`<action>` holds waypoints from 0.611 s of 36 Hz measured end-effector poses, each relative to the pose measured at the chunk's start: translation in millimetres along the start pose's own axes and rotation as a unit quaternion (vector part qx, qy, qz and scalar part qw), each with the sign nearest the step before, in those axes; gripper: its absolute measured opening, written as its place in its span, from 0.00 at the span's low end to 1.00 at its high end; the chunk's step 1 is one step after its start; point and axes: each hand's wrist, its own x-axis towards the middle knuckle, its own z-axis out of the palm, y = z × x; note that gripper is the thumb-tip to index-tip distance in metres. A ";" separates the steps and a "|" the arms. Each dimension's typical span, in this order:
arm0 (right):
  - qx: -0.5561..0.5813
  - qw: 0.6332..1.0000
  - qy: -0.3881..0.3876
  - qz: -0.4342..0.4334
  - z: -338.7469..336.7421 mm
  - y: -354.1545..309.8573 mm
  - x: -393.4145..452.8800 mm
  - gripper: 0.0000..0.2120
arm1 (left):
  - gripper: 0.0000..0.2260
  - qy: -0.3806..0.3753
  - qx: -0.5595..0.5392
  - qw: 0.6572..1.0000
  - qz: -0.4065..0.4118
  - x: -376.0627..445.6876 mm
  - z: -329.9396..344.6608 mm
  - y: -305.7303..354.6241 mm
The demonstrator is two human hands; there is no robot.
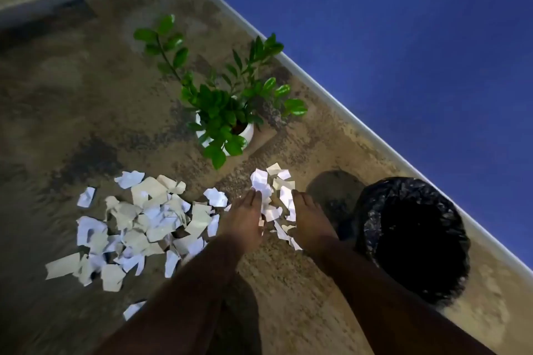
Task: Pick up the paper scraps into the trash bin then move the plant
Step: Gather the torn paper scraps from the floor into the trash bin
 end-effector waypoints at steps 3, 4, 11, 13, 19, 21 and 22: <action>-0.011 1.000 -0.003 -0.010 25.4 10.8 16.2 0.44 | 0.40 -0.011 0.020 1.000 -0.015 15.3 25.2 -14.6; -0.018 1.000 -0.012 -0.005 32.3 13.8 21.3 0.45 | 0.41 -0.014 0.025 0.999 -0.019 20.5 31.8 -19.9; -0.010 0.999 -0.024 0.023 77.9 35.6 57.8 0.49 | 0.49 -0.009 0.049 0.999 -0.021 56.0 82.5 -48.4; -0.001 0.998 -0.036 0.043 84.2 39.4 67.1 0.52 | 0.51 -0.009 0.056 0.998 -0.024 63.7 94.3 -53.8; -0.034 0.996 -0.047 0.068 97.5 50.6 87.2 0.59 | 0.56 -0.006 0.075 0.996 -0.048 80.2 121.8 -70.3; -0.036 0.996 -0.046 0.071 101.0 54.2 92.7 0.61 | 0.59 -0.011 0.083 0.995 -0.056 85.3 127.1 -72.9; -0.035 0.996 -0.043 0.072 102.6 55.8 95.9 0.62 | 0.60 -0.013 0.086 0.994 -0.060 88.5 128.8 -73.7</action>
